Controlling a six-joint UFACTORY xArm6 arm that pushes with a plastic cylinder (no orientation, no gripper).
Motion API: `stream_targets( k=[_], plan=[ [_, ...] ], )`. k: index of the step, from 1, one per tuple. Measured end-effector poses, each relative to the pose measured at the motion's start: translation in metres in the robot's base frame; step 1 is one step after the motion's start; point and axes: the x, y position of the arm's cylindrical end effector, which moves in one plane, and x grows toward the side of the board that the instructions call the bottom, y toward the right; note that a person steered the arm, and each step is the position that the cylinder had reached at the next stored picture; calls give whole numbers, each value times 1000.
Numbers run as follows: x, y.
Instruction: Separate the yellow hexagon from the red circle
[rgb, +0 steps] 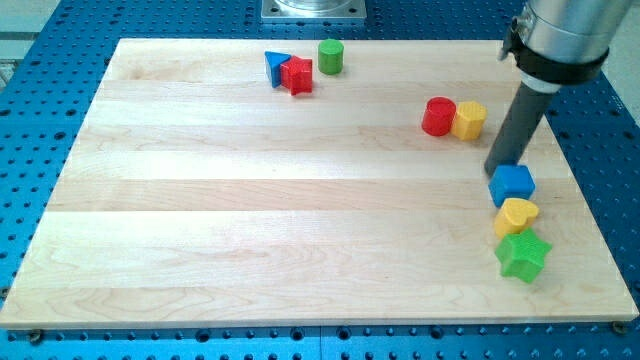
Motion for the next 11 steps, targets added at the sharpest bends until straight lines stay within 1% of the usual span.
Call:
stream_targets(
  k=[1,2,3,4,5,6,7,8,9,10,11],
  plan=[
    [2,12],
    [25,83],
    [99,52],
    [91,45],
    [68,42],
    [56,48],
    [55,34],
    [55,33],
    [48,53],
    [-34,81],
    [-101,79]
  ],
)
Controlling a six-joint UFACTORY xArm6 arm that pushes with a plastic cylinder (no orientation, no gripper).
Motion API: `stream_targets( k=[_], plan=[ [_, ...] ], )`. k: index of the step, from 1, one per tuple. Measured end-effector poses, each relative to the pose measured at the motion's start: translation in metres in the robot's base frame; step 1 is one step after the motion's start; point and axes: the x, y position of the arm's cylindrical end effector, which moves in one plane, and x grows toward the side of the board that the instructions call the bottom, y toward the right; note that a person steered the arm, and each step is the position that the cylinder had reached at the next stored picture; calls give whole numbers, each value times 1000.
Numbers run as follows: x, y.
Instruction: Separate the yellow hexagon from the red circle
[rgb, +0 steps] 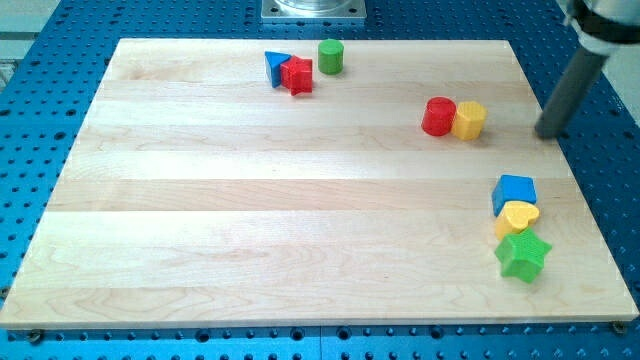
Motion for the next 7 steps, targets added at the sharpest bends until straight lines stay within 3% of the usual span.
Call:
stream_targets(
  k=[1,2,3,4,5,6,7],
  plan=[
    [-52,-24],
    [-66,-77],
    [-37,-100],
    [14,-94],
    [37,-79],
    [17,-115],
    [45,-139]
  ],
)
